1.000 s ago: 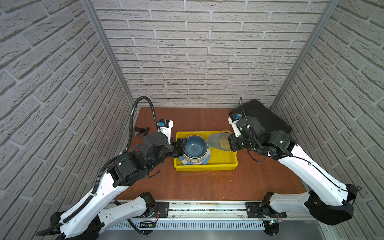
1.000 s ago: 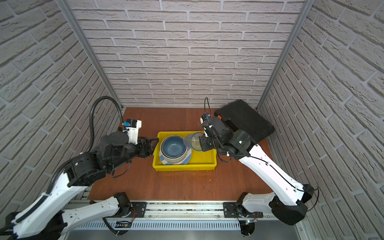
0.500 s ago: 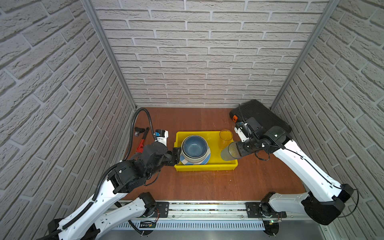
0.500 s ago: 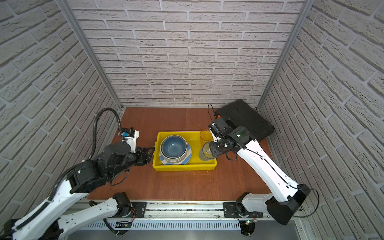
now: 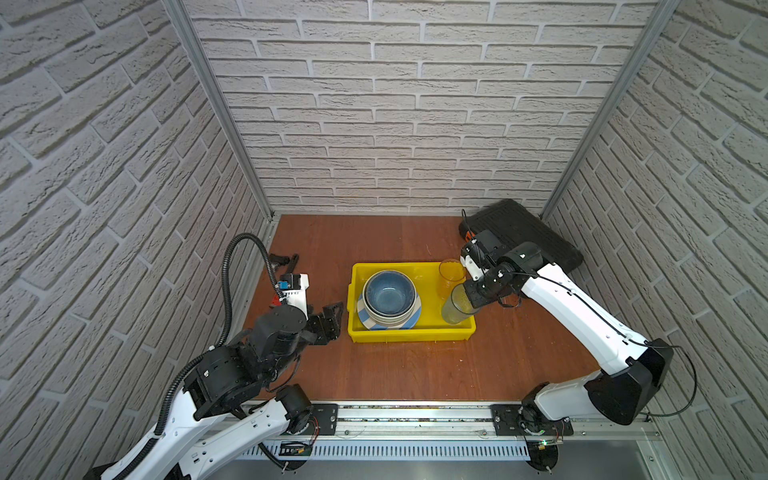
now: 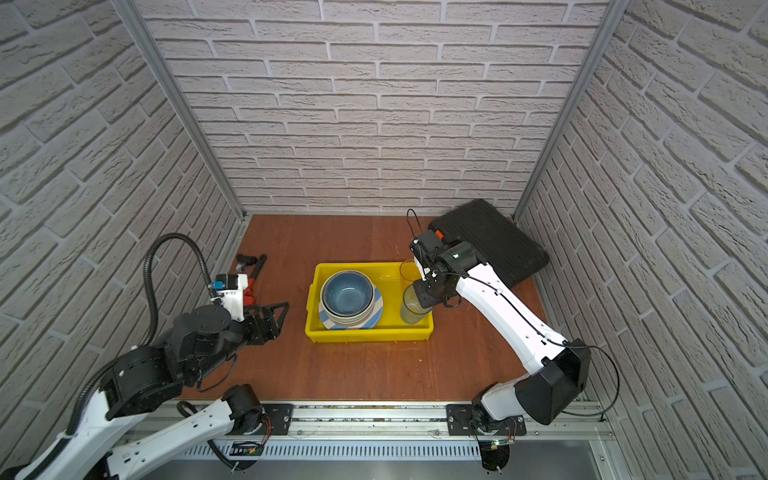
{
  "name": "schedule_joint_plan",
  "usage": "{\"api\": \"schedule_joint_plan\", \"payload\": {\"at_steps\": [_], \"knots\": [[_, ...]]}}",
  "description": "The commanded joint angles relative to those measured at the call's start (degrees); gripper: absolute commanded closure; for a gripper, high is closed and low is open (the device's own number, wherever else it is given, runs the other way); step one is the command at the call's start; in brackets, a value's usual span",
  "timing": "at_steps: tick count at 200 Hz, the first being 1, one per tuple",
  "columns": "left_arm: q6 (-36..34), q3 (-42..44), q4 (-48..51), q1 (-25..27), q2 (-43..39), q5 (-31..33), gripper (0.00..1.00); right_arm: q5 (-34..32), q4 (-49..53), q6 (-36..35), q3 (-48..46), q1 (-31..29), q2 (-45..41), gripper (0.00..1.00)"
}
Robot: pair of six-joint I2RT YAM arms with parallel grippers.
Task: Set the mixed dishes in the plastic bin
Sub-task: 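Lower the frosted cup into the bin beside the pink cup, open right gripper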
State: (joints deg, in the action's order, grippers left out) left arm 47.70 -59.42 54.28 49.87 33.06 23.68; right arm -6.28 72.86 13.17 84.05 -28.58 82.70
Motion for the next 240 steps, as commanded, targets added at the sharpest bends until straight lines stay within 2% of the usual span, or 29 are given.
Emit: {"api": "schedule_joint_plan", "payload": {"at_steps": [1, 52, 240], "knots": [[1.0, 0.9, 1.5, -0.2, -0.9, 2.4, 0.18, 1.5, -1.8, -1.2, -0.5, 0.4, 0.9, 0.94], [1.2, 1.4, 3.3, -0.3, -2.3, 3.6, 0.15, 2.0, -2.2, -1.2, -2.9, 0.9, 3.9, 0.94], [3.2, 3.4, 5.4, -0.3, -4.3, 5.3, 0.13, 1.6, -6.7, 0.1, -11.5, 1.9, 3.8, 0.93]]}}
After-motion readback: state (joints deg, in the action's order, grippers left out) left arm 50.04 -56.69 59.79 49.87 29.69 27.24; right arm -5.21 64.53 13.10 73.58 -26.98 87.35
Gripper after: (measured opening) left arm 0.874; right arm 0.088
